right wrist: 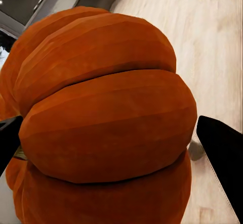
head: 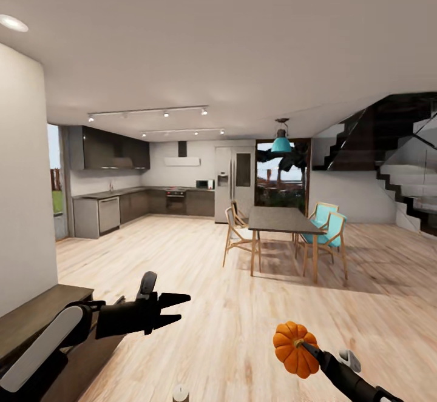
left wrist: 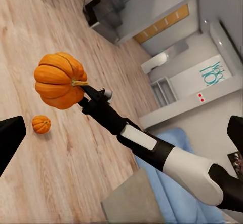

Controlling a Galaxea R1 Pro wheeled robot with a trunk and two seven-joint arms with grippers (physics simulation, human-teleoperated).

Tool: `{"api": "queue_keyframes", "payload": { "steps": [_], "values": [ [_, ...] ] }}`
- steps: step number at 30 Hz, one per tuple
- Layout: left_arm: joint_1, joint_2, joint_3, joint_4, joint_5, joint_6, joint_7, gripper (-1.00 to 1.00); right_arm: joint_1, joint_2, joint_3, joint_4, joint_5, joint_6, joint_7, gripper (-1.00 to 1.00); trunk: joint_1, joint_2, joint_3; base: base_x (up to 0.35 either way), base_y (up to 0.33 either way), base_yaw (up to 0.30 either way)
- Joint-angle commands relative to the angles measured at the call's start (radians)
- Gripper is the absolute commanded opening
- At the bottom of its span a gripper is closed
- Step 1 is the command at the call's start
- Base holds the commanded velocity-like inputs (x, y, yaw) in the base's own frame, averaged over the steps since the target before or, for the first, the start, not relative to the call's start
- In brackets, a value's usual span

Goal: Place each of the two pumpkins and all three candles from the living room inside a cabinet in the living room (use any cabinet), then make sure every cabinet is closed, and position the cauldron so it is next to a table in the living room.

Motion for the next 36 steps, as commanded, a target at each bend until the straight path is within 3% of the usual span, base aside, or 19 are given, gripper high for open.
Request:
{"api": "queue_keyframes", "payload": {
  "steps": [1,36],
  "values": [
    [-0.001,0.001,-0.001,-0.001,0.007,0.001,0.006,1.0,-0.002,0.0,-0.005,0.003,-0.012,0.01,0.005,-1.0,0.0,-0.001,-0.001,0.02,0.0,-0.252],
    [-0.001,0.004,0.001,0.001,0.007,0.001,0.006,1.0,-0.002,0.0,-0.005,0.003,-0.012,0.009,0.005,-1.0,0.0,-0.001,0.032,0.157,-0.029,-0.252]
  ]
}}
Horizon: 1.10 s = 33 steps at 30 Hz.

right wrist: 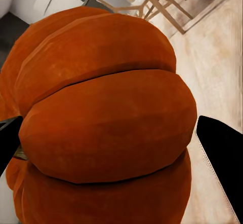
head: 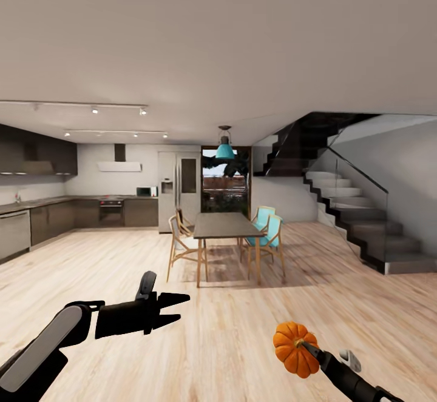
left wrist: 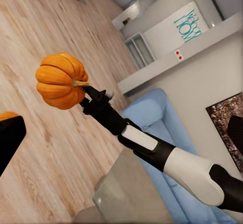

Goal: Place each of the two pumpkins and all three candles from the living room inside a cabinet in the living room (use any cabinet), then make sure every cabinet is closed, and position the cauldron so it is next to a table in the living room.

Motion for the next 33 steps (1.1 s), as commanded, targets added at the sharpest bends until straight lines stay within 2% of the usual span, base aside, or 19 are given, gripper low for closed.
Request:
{"api": "queue_keyframes", "payload": {
  "steps": [1,11,24,27,30,33],
  "values": [
    [0.0,0.001,-0.001,-0.001,0.007,0.001,0.006,1.0,-0.002,0.0,-0.005,0.003,-0.012,0.009,0.005,-1.0,0.0,-0.001,0.001,0.004,0.0,-0.252],
    [0.0,-0.001,-0.003,-0.001,0.007,0.001,0.005,1.0,-0.002,0.0,-0.006,0.002,-0.014,0.029,0.012,-1.0,0.0,-0.001,0.01,-0.02,0.0,-0.232],
    [0.0,0.004,0.005,0.001,0.007,0.002,0.004,1.0,-0.002,-0.002,-0.006,0.0,-0.014,0.15,0.003,-1.0,0.0,-0.001,-0.001,0.0,0.0,-0.169],
    [0.0,0.005,0.005,0.0,0.007,0.002,0.004,1.0,-0.002,-0.002,-0.005,0.0,-0.014,0.147,-0.043,-1.0,0.0,-0.001,-0.005,0.0,0.0,-0.164],
    [0.0,0.005,0.005,0.001,0.007,0.002,0.003,1.0,-0.002,-0.002,-0.006,-0.001,-0.015,0.139,-0.152,-1.0,0.0,-0.001,-0.01,0.0,0.0,-0.081],
    [0.0,0.003,0.002,0.001,0.008,0.003,0.004,1.0,-0.002,-0.005,-0.006,-0.001,-0.015,0.137,-0.186,-1.0,0.0,-0.001,-0.015,0.0,0.0,-0.022]
  ]
}}
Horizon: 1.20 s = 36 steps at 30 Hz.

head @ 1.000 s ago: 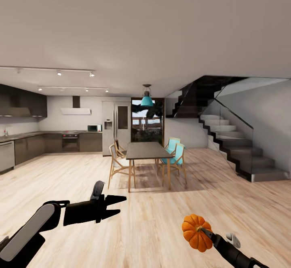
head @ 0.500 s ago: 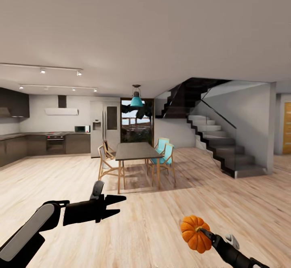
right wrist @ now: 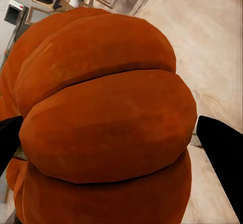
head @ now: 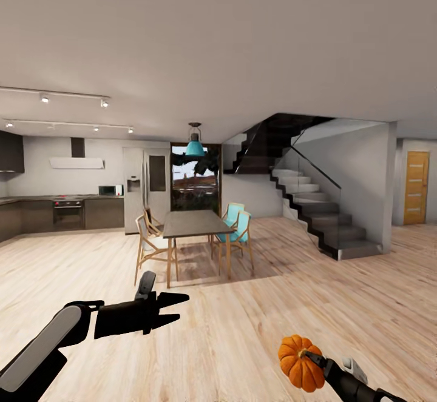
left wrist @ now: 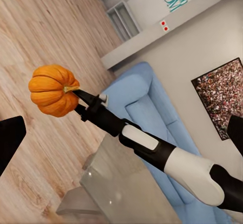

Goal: Place each of the two pumpkins and all three candles from the living room inside a cabinet in the living room (use any cabinet), then make sure every cabinet is closed, and position the cauldron so it is next to a table in the living room.

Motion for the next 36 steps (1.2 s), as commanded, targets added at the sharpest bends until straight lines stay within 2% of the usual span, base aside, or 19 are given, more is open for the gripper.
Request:
{"api": "queue_keyframes", "payload": {
  "steps": [1,11,22,36],
  "values": [
    [-0.001,0.0,-0.002,0.0,0.008,0.001,0.006,1.0,-0.002,0.0,0.005,0.003,-0.01,0.007,-0.001,-1.0,0.0,-0.001,-0.003,0.0,0.0,-0.05],
    [-0.001,0.001,-0.003,-0.002,0.008,0.001,0.006,1.0,-0.002,0.002,0.005,-0.004,-0.009,0.006,-0.011,-1.0,0.0,-0.001,-0.019,0.0,0.006,-0.06],
    [-0.001,0.004,0.004,0.0,0.008,0.001,0.006,1.0,-0.002,0.0,0.005,-0.002,-0.009,0.006,-0.011,-1.0,0.0,-0.001,-0.036,0.005,0.117,0.082],
    [-0.001,0.004,0.004,0.0,0.008,0.001,0.006,1.0,-0.002,-0.001,0.007,0.001,-0.009,0.001,-0.01,-1.0,0.0,-0.001,-0.055,0.082,0.034,-0.16]
  ]
}}
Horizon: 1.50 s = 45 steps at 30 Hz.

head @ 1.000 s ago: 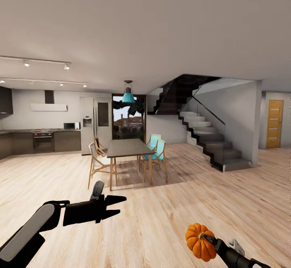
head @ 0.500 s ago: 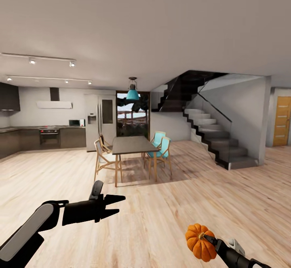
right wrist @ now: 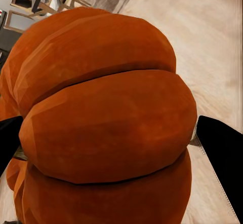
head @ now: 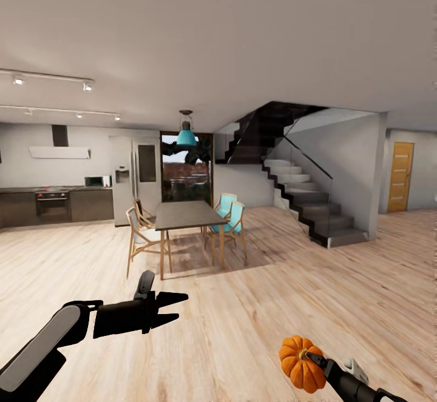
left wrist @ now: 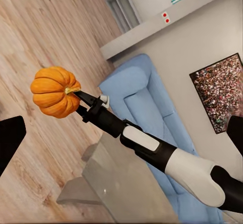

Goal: Place each of the two pumpkins and all three candles from the living room inside a cabinet in the living room (use any cabinet), then make sure every cabinet is closed, and position the cauldron so it is next to a table in the living room.

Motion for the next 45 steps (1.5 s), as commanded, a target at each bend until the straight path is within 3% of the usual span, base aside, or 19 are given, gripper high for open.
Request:
{"api": "queue_keyframes", "payload": {
  "steps": [1,32,45],
  "values": [
    [-0.001,0.001,-0.001,-0.001,0.008,0.001,0.006,1.0,-0.002,0.0,0.004,0.004,-0.011,0.002,0.004,-1.0,0.0,-0.001,-0.003,0.003,0.0,-0.206],
    [-0.001,0.004,0.003,-0.001,0.008,0.002,0.004,1.0,-0.002,0.0,0.004,0.006,-0.011,-0.01,0.005,-1.0,0.0,-0.001,-0.024,0.002,0.0,-0.248],
    [-0.001,0.004,0.002,-0.001,0.008,0.002,0.005,1.0,-0.002,0.0,0.004,0.005,-0.011,-0.011,0.005,-1.0,0.0,-0.001,-0.028,0.284,0.0,-0.268]
  ]
}}
